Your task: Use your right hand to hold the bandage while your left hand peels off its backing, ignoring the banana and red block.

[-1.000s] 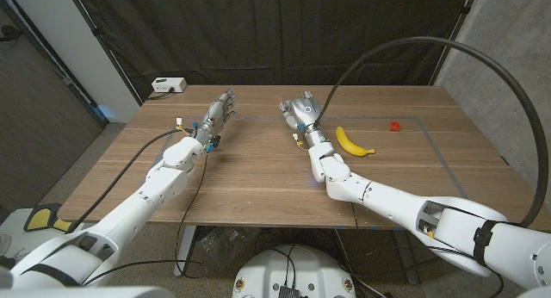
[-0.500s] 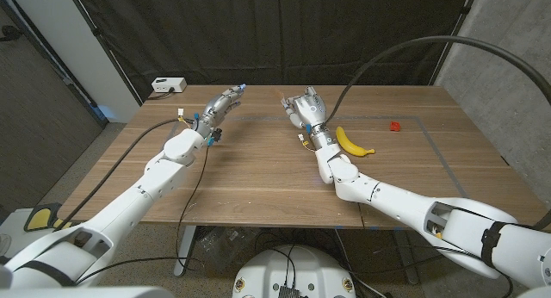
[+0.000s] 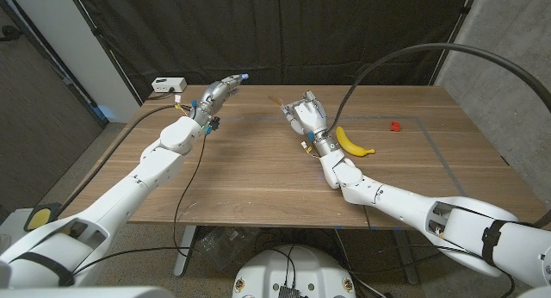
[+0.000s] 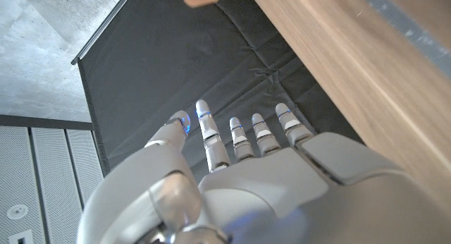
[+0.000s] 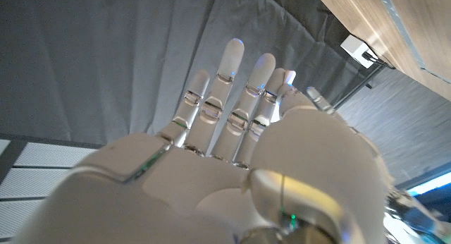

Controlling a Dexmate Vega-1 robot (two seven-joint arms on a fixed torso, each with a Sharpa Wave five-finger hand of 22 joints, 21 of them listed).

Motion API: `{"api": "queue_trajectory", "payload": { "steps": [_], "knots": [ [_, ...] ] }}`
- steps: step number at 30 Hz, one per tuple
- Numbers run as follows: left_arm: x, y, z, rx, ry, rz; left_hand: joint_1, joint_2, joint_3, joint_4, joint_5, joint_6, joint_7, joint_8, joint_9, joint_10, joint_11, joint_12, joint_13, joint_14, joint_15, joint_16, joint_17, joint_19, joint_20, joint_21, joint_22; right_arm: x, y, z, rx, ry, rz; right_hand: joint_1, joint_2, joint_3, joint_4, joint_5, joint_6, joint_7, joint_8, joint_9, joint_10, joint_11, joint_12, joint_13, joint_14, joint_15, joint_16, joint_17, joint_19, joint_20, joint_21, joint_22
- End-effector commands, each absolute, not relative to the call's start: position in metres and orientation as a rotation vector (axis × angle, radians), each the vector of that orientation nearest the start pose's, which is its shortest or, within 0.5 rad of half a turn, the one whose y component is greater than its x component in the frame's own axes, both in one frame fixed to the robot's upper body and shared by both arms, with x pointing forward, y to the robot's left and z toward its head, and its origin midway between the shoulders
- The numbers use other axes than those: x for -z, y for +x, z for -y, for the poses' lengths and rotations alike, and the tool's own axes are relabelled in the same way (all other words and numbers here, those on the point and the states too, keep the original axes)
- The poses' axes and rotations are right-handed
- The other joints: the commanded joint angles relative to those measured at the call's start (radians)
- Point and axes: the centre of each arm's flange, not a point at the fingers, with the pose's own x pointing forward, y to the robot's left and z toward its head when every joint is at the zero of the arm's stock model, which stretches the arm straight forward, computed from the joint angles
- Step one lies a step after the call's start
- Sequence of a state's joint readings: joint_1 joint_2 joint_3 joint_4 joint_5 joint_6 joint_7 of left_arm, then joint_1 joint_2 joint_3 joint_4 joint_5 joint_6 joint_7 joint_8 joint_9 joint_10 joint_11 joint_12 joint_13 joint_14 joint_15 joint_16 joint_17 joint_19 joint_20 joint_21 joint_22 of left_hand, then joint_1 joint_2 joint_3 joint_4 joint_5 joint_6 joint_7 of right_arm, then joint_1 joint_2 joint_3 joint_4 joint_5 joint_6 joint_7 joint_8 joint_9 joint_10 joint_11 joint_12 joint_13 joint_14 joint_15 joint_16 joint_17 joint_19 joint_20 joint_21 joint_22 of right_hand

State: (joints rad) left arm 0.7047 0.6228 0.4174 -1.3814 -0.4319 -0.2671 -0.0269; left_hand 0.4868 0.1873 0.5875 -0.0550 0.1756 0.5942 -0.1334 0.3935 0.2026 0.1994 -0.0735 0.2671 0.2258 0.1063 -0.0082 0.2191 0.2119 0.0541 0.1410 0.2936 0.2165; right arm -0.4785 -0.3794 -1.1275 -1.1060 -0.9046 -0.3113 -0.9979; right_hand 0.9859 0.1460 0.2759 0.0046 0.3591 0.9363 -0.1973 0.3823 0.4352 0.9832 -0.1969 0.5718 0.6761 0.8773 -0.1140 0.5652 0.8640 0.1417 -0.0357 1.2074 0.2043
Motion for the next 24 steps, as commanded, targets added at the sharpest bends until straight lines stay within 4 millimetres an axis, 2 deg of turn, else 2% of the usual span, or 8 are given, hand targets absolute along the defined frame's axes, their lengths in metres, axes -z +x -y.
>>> {"api": "queue_trajectory", "payload": {
  "steps": [1,4,8,10,11,15,19,24],
  "knots": [
    [-0.111,0.625,-0.286,0.099,0.469,0.773,0.101,0.006,0.077,-0.031,0.006,0.067,0.006,0.029,0.007,0.05,-0.023,0.012,0.003,0.048,-0.031,0.015,-0.002,0.04,-0.01,0.026,0.002,0.038,0.626,0.074,0.518,-1.509,1.418,0.014,0.003,-0.001,0.006,0.007,0.027,-0.017,-0.005,0.0,0.009,0.0,-0.009,-0.001,0.0,-0.12,-0.012,0.005,-0.009,-0.15,0.009,0.002],
    [-0.123,0.623,-0.283,0.08,0.532,0.778,0.178,0.005,0.109,-0.07,0.004,0.087,-0.008,0.04,0.008,0.077,-0.037,0.016,0.006,0.065,-0.041,0.022,-0.002,0.059,-0.013,0.038,0.003,0.035,0.622,0.072,0.512,-1.489,1.444,0.017,0.004,-0.002,0.007,0.009,0.029,-0.017,-0.006,-0.001,0.014,0.0,-0.01,-0.002,0.001,-0.12,-0.018,0.006,-0.01,-0.151,0.011,0.002],
    [-0.139,0.622,-0.279,0.087,0.631,0.772,0.244,-0.011,0.113,-0.108,-0.001,0.062,-0.033,0.03,0.006,0.089,-0.042,0.014,0.008,0.07,-0.041,0.025,-0.004,0.067,-0.009,0.046,0.002,0.031,0.618,0.07,0.507,-1.447,1.472,0.02,0.003,-0.005,0.009,0.01,0.032,-0.017,-0.008,-0.002,0.018,0.0,-0.012,-0.002,0.006,-0.12,-0.024,0.008,-0.013,-0.15,0.016,0.002],
    [-0.147,0.621,-0.276,0.092,0.69,0.763,0.279,-0.042,0.091,-0.122,-0.005,0.008,-0.055,0.008,0.005,0.075,-0.039,0.004,0.009,0.06,-0.04,0.019,-0.006,0.064,-0.006,0.047,0.001,0.029,0.616,0.069,0.514,-1.432,1.487,0.023,0.003,-0.008,0.01,0.011,0.035,-0.017,-0.008,-0.001,0.021,0.0,-0.013,-0.001,0.01,-0.12,-0.027,0.01,-0.014,-0.15,0.019,0.003],
    [-0.151,0.621,-0.275,0.107,0.711,0.757,0.291,-0.078,0.066,-0.126,-0.007,0.005,-0.056,0.006,0.004,0.073,-0.049,0.0,0.01,0.057,-0.042,0.015,-0.009,0.065,-0.015,0.049,0.0,0.028,0.615,0.069,0.517,-1.428,1.491,0.023,0.003,-0.008,0.01,0.011,0.035,-0.017,-0.008,-0.001,0.021,0.0,-0.014,-0.002,0.01,-0.12,-0.027,0.011,-0.014,-0.15,0.019,0.003],
    [-0.159,0.618,-0.266,0.162,0.752,0.746,0.256,-0.156,-0.016,-0.093,-0.003,0.02,0.004,0.013,0.005,0.057,-0.048,-0.012,0.013,0.02,-0.027,0.003,-0.002,0.032,-0.026,0.038,-0.002,0.026,0.614,0.069,0.534,-1.425,1.491,0.024,0.002,-0.011,0.013,0.01,0.037,-0.017,-0.009,-0.001,0.023,-0.001,-0.016,-0.001,0.014,-0.12,-0.031,0.014,-0.016,-0.149,0.021,0.002],
    [-0.159,0.614,-0.255,0.188,0.793,0.738,0.225,-0.186,-0.057,-0.073,0.002,0.104,0.037,0.046,0.005,0.071,-0.047,-0.011,0.016,0.017,-0.029,0.004,0.004,0.025,-0.032,0.037,-0.002,0.025,0.615,0.069,0.543,-1.451,1.485,0.027,0.0,-0.015,0.015,0.01,0.039,-0.017,-0.012,-0.004,0.028,-0.001,-0.016,0.001,0.017,-0.121,-0.036,0.018,-0.019,-0.148,0.023,0.001],
    [-0.159,0.61,-0.243,0.219,0.817,0.744,0.218,-0.199,-0.079,-0.066,0.009,0.213,0.085,0.09,0.008,0.09,-0.049,-0.01,0.016,0.02,-0.022,0.006,0.007,0.019,-0.033,0.037,-0.002,0.024,0.616,0.067,0.542,-1.477,1.463,0.031,-0.001,-0.019,0.016,0.009,0.047,-0.017,-0.013,-0.003,0.039,-0.001,-0.014,0.006,0.018,-0.121,-0.042,0.023,-0.022,-0.148,0.024,-0.001]
  ]
}}
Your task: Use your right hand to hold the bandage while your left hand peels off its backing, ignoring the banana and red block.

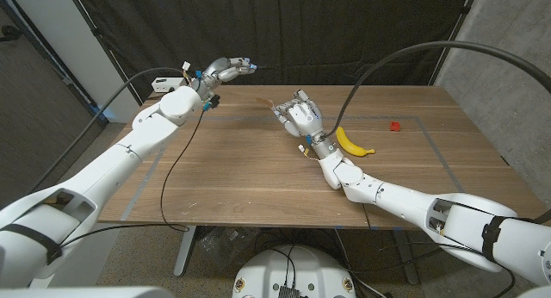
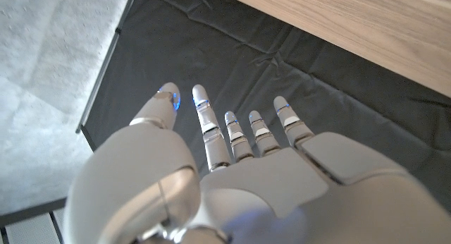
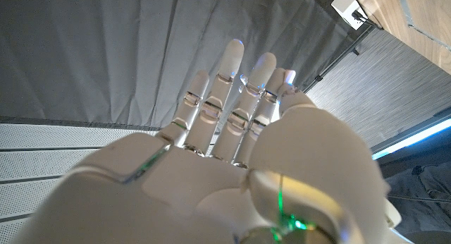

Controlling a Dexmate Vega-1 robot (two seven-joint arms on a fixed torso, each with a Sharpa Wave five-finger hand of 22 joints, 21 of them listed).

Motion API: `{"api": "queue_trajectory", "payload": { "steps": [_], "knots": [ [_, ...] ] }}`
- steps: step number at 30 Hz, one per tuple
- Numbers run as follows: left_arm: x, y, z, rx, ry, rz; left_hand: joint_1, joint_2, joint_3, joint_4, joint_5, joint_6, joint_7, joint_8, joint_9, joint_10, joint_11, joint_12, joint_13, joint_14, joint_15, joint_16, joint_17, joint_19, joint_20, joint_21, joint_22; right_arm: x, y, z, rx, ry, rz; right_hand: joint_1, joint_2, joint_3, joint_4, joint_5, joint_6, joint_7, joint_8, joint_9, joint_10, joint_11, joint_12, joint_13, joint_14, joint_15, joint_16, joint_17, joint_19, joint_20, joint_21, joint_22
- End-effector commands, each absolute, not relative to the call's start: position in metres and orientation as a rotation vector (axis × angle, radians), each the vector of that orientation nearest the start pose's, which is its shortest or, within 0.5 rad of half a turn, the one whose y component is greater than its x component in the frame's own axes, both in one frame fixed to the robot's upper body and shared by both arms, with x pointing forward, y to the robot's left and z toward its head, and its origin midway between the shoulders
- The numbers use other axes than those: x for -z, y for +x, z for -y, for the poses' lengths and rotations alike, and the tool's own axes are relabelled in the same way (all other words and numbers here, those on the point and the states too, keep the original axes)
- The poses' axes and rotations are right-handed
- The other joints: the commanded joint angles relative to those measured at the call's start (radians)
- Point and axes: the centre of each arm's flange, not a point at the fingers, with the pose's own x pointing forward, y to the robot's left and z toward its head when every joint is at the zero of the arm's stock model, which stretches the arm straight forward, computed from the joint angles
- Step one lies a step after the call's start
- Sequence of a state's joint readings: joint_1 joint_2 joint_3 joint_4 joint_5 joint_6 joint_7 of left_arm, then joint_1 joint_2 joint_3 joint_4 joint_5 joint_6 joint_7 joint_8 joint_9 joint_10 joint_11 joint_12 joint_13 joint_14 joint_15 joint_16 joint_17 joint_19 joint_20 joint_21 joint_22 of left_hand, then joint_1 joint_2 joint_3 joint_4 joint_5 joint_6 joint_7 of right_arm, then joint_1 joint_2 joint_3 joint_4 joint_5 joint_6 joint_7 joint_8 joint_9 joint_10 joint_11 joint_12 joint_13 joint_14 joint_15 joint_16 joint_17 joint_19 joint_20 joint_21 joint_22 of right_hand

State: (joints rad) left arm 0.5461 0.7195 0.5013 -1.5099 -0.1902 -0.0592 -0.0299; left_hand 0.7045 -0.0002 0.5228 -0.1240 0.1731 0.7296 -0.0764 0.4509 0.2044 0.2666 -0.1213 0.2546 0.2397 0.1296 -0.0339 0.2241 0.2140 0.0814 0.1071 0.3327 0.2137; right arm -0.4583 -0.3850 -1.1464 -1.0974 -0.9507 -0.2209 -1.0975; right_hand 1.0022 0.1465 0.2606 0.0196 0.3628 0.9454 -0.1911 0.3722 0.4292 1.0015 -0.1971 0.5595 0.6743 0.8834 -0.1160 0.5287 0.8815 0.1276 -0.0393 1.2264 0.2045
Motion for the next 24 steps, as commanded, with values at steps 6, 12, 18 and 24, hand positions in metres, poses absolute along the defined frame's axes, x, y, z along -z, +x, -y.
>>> {"api": "queue_trajectory", "payload": {
  "steps": [6,12,18,24],
  "knots": [
    [-0.164,0.605,-0.236,0.2,0.864,0.763,0.124,0.072,0.038,-0.03,0.017,0.178,0.008,0.075,0.01,0.083,-0.011,0.008,-0.002,0.022,0.002,0.009,0.002,0.022,0.011,0.015,0.0,0.023,0.616,0.066,0.544,-1.449,1.466,0.021,-0.003,-0.01,0.004,0.005,0.043,-0.024,-0.008,-0.001,0.025,-0.001,-0.008,0.009,0.018,-0.119,-0.011,0.015,-0.011,-0.143,0.007,-0.002],
    [-0.165,0.607,-0.234,0.178,0.905,0.78,0.23,0.077,0.038,-0.051,0.005,0.065,-0.09,0.021,0.0,0.075,-0.027,-0.002,0.001,0.036,-0.017,0.007,-0.009,0.051,0.006,0.03,-0.002,0.021,0.612,0.068,0.545,-1.366,1.444,0.027,-0.004,-0.018,0.008,0.002,0.047,-0.024,-0.012,0.001,0.035,-0.001,-0.011,0.012,0.025,-0.119,-0.016,0.027,-0.01,-0.141,0.01,-0.002],
    [-0.168,0.606,-0.228,0.219,0.998,0.749,0.255,0.05,0.001,-0.034,0.006,-0.092,-0.138,-0.062,-0.007,0.009,-0.015,-0.029,0.004,-0.006,0.007,-0.013,-0.009,0.033,0.006,0.025,-0.005,0.014,0.609,0.072,0.57,-1.299,1.418,0.031,-0.004,-0.023,0.01,-0.002,0.049,-0.024,-0.015,0.002,0.039,-0.001,-0.015,0.013,0.029,-0.119,-0.019,0.036,-0.01,-0.142,0.015,-0.002],
    [-0.167,0.601,-0.221,0.199,1.067,0.77,0.289,0.042,-0.005,-0.044,0.013,-0.125,-0.142,-0.084,-0.005,-0.017,-0.01,-0.036,0.006,-0.019,0.004,-0.02,-0.012,0.03,0.008,0.024,-0.006,0.011,0.61,0.077,0.58,-1.247,1.387,0.034,-0.003,-0.029,0.013,-0.006,0.051,-0.024,-0.019,0.002,0.042,-0.001,-0.02,0.013,0.031,-0.119,-0.024,0.044,-0.011,-0.141,0.016,-0.003]
  ]
}}
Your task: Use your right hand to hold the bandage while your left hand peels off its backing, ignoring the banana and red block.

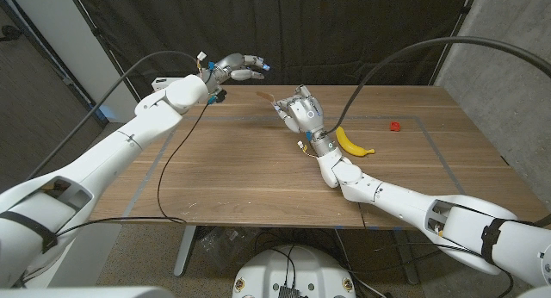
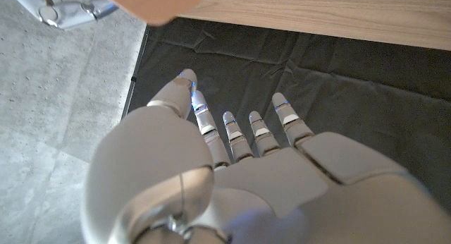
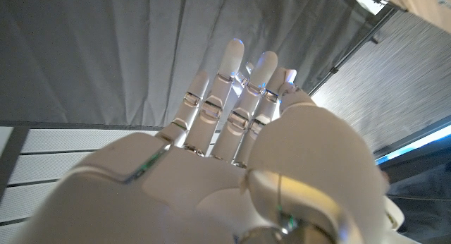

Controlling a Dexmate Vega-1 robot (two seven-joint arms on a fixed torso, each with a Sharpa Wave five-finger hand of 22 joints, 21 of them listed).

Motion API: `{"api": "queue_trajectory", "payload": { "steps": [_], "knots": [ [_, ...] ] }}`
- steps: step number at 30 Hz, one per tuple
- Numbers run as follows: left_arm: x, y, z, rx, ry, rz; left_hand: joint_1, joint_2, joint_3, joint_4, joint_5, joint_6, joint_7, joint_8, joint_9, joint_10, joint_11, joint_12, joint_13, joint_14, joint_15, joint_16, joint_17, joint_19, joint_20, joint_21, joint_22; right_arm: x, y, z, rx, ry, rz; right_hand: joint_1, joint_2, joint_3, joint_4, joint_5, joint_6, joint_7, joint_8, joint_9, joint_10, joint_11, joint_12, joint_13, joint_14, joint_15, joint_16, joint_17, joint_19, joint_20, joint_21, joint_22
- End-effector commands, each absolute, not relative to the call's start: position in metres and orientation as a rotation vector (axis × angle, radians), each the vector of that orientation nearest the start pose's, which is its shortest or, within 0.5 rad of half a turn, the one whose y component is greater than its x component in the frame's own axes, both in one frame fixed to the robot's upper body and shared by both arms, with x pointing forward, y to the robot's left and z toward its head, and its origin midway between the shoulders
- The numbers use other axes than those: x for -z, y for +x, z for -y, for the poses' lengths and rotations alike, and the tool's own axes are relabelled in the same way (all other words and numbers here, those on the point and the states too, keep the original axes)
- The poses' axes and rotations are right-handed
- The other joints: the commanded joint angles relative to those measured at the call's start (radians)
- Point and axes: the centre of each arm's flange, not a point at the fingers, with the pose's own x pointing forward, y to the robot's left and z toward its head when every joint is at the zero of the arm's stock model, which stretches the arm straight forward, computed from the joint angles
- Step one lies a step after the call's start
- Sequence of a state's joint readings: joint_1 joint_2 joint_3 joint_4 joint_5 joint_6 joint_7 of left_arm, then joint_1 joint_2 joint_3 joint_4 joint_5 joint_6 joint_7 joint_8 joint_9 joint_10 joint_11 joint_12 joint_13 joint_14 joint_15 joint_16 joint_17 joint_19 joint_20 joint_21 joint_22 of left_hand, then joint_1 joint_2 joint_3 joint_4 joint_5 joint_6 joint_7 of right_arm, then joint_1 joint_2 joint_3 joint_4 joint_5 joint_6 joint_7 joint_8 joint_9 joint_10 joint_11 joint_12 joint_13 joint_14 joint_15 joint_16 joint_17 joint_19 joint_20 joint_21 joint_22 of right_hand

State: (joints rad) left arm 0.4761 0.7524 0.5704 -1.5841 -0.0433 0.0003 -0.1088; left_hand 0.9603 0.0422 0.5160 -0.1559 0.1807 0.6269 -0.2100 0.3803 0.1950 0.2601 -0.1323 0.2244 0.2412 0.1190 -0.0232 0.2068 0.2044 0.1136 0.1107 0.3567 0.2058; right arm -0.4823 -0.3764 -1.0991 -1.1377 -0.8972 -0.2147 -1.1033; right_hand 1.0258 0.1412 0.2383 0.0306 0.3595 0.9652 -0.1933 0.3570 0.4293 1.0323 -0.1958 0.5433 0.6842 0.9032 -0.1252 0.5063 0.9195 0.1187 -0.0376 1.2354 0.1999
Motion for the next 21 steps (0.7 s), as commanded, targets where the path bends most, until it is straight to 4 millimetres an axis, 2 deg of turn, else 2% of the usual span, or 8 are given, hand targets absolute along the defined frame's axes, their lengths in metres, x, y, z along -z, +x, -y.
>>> {"api": "queue_trajectory", "payload": {
  "steps": [1,7,13,17,19,21],
  "knots": [
    [-0.167,0.601,-0.221,0.197,1.068,0.771,0.051,0.006,0.005,-0.015,0.006,-0.024,-0.011,-0.016,0.005,-0.014,-0.001,-0.006,0.005,-0.01,-0.016,-0.003,-0.004,0.004,0.004,0.003,0.001,0.011,0.61,0.077,0.58,-1.245,1.387,0.012,0.003,-0.007,0.003,-0.003,0.031,-0.022,-0.004,0.003,0.012,-0.002,-0.006,0.002,0.012,-0.109,-0.003,0.008,-0.002,-0.143,0.007,0.001],
    [-0.162,0.603,-0.215,0.222,1.089,0.779,0.087,0.0,-0.004,-0.019,0.004,-0.04,-0.012,-0.03,0.005,-0.017,-0.006,-0.004,0.006,-0.01,-0.047,-0.005,-0.01,0.015,-0.011,0.007,0.0,0.008,0.608,0.078,0.535,-1.14,1.357,0.016,0.004,-0.012,0.005,-0.008,0.034,-0.023,-0.007,0.005,0.016,-0.002,-0.009,0.004,0.018,-0.109,-0.007,0.015,0.0,-0.143,0.013,0.002],
    [-0.157,0.607,-0.208,0.271,1.069,0.783,0.085,-0.016,-0.027,-0.008,0.002,-0.055,-0.012,-0.044,0.005,-0.024,-0.004,-0.004,0.005,-0.021,-0.053,-0.01,-0.013,0.016,-0.019,0.008,-0.001,0.009,0.61,0.078,0.523,-1.078,1.322,0.019,0.006,-0.016,0.009,-0.012,0.034,-0.023,-0.012,0.003,0.02,-0.002,-0.012,0.007,0.02,-0.109,-0.013,0.021,0.002,-0.143,0.013,0.0],
    [-0.15,0.609,-0.207,0.29,1.016,0.793,0.076,-0.018,-0.043,0.006,0.004,-0.017,-0.01,-0.035,0.006,-0.006,-0.003,0.004,0.004,-0.006,-0.049,-0.003,-0.012,0.018,-0.016,0.009,-0.001,0.009,0.61,0.078,0.534,-1.062,1.314,0.021,0.006,-0.019,0.01,-0.014,0.035,-0.022,-0.014,0.004,0.025,-0.002,-0.013,0.008,0.022,-0.109,-0.016,0.025,0.005,-0.143,0.015,0.0],
    [-0.145,0.612,-0.206,0.297,0.966,0.802,0.064,-0.019,-0.057,0.017,0.005,0.014,-0.01,-0.03,0.006,0.021,-0.012,0.014,0.003,0.01,-0.052,0.004,-0.009,0.02,-0.017,0.01,-0.001,0.008,0.609,0.079,0.533,-1.053,1.314,0.022,0.005,-0.02,0.01,-0.016,0.035,-0.022,-0.015,0.004,0.024,-0.002,-0.014,0.009,0.023,-0.11,-0.017,0.026,0.005,-0.143,0.015,0.0],
    [-0.14,0.614,-0.206,0.315,0.908,0.805,0.053,-0.013,-0.064,0.028,0.007,0.035,-0.01,-0.026,0.005,0.028,-0.001,0.017,0.001,0.021,-0.046,0.009,-0.006,0.018,-0.007,0.009,-0.001,0.007,0.608,0.079,0.534,-1.041,1.311,0.023,0.006,-0.021,0.011,-0.017,0.035,-0.022,-0.017,0.003,0.024,-0.002,-0.017,0.008,0.024,-0.11,-0.02,0.028,0.006,-0.143,0.015,0.0]
  ]
}}
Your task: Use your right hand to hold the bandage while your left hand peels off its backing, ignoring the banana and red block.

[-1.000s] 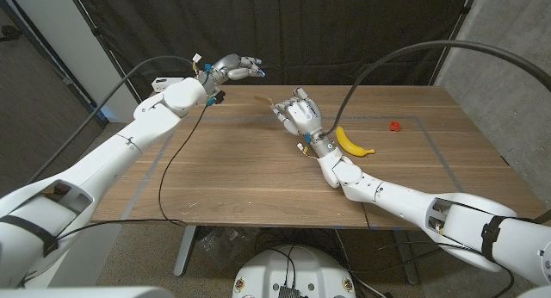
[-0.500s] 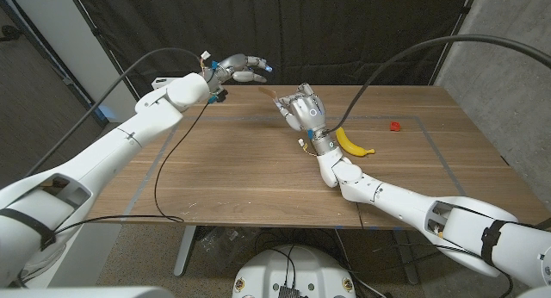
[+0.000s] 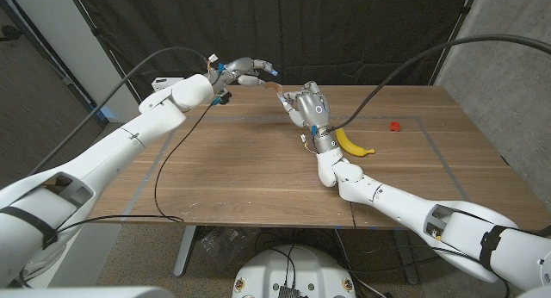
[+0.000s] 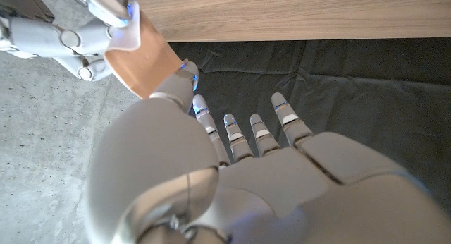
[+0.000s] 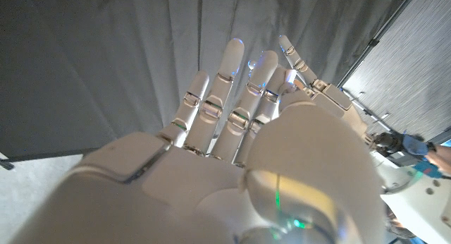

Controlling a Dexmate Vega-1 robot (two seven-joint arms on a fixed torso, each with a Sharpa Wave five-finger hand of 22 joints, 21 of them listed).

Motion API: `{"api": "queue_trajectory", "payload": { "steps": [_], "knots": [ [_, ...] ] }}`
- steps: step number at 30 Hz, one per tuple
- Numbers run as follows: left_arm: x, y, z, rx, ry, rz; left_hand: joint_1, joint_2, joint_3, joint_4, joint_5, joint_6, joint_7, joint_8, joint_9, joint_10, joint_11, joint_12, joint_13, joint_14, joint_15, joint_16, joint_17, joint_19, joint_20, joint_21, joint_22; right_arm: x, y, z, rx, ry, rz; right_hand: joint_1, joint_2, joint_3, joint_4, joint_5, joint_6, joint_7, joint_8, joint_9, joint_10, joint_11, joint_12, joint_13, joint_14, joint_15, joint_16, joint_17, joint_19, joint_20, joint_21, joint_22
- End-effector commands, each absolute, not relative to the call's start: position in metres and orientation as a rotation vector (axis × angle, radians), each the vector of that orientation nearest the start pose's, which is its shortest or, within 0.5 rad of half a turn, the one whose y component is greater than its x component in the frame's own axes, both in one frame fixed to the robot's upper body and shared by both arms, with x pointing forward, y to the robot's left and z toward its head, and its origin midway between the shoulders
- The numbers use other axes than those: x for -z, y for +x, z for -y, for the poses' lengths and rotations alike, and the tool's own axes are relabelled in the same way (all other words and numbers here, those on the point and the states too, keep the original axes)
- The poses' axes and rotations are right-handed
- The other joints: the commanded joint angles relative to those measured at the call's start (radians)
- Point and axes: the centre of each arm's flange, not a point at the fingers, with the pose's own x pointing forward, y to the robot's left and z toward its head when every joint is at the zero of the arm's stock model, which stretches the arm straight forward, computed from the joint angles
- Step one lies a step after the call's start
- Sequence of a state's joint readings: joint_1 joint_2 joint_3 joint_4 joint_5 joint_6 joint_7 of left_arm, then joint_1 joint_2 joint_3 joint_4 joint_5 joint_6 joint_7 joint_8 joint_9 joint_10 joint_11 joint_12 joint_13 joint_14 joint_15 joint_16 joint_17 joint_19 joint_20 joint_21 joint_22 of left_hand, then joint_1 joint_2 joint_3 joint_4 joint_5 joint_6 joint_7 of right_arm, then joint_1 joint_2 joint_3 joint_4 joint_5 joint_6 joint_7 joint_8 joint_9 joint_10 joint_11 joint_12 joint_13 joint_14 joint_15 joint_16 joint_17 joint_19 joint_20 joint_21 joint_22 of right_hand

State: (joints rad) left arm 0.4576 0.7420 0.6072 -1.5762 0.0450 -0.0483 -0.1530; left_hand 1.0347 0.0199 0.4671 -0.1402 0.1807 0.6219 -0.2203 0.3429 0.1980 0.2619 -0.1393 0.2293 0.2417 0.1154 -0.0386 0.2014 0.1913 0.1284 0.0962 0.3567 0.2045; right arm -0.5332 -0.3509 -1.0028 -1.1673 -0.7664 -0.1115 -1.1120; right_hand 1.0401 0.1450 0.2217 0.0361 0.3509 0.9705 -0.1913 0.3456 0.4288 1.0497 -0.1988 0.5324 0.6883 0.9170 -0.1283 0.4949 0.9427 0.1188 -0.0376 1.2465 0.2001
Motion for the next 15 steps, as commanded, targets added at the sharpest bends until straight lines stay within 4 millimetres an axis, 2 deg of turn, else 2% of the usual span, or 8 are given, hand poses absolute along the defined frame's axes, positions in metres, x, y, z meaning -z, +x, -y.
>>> {"api": "queue_trajectory", "payload": {
  "steps": [1,11,15],
  "knots": [
    [-0.1377,0.616,-0.2062,0.332,0.883,0.801,-0.028,0.018,-0.017,0.02,0.009,0.049,0.001,0.011,0.001,0.032,0.017,0.014,0.001,0.024,-0.023,0.015,0.01,0.003,0.015,0.01,0.001,0.0066,0.6081,0.079,0.531,-1.037,1.309,0.009,0.002,-0.005,0.006,-0.009,0.031,-0.024,-0.005,0.004,0.007,0.001,-0.006,0.005,0.011,-0.106,-0.009,0.005,0.006,-0.143,0.004,-0.001],
    [-0.1326,0.6182,-0.2083,0.439,0.831,0.764,-0.042,0.018,-0.032,0.029,0.011,0.093,0.003,0.014,-0.002,0.03,0.014,0.011,-0.002,0.018,-0.017,0.011,0.012,-0.001,0.016,0.009,0.001,0.0028,0.615,0.0863,0.569,-1.018,1.254,0.015,0.003,-0.011,0.012,-0.013,0.032,-0.024,-0.01,0.009,0.009,0.001,-0.012,0.009,0.013,-0.106,-0.022,0.011,0.009,-0.143,0.003,-0.002],
    [-0.13,0.6176,-0.2071,0.478,0.823,0.751,-0.051,0.015,-0.04,0.033,0.011,0.069,0.001,-0.004,-0.003,0.014,0.021,0.004,-0.003,0.009,-0.007,0.007,0.014,-0.006,0.021,0.007,0.001,0.0033,0.6168,0.0877,0.579,-1.03,1.247,0.016,0.004,-0.013,0.014,-0.015,0.031,-0.024,-0.013,0.009,0.009,0.001,-0.015,0.009,0.015,-0.107,-0.024,0.012,0.009,-0.143,0.002,-0.002]
  ]
}}
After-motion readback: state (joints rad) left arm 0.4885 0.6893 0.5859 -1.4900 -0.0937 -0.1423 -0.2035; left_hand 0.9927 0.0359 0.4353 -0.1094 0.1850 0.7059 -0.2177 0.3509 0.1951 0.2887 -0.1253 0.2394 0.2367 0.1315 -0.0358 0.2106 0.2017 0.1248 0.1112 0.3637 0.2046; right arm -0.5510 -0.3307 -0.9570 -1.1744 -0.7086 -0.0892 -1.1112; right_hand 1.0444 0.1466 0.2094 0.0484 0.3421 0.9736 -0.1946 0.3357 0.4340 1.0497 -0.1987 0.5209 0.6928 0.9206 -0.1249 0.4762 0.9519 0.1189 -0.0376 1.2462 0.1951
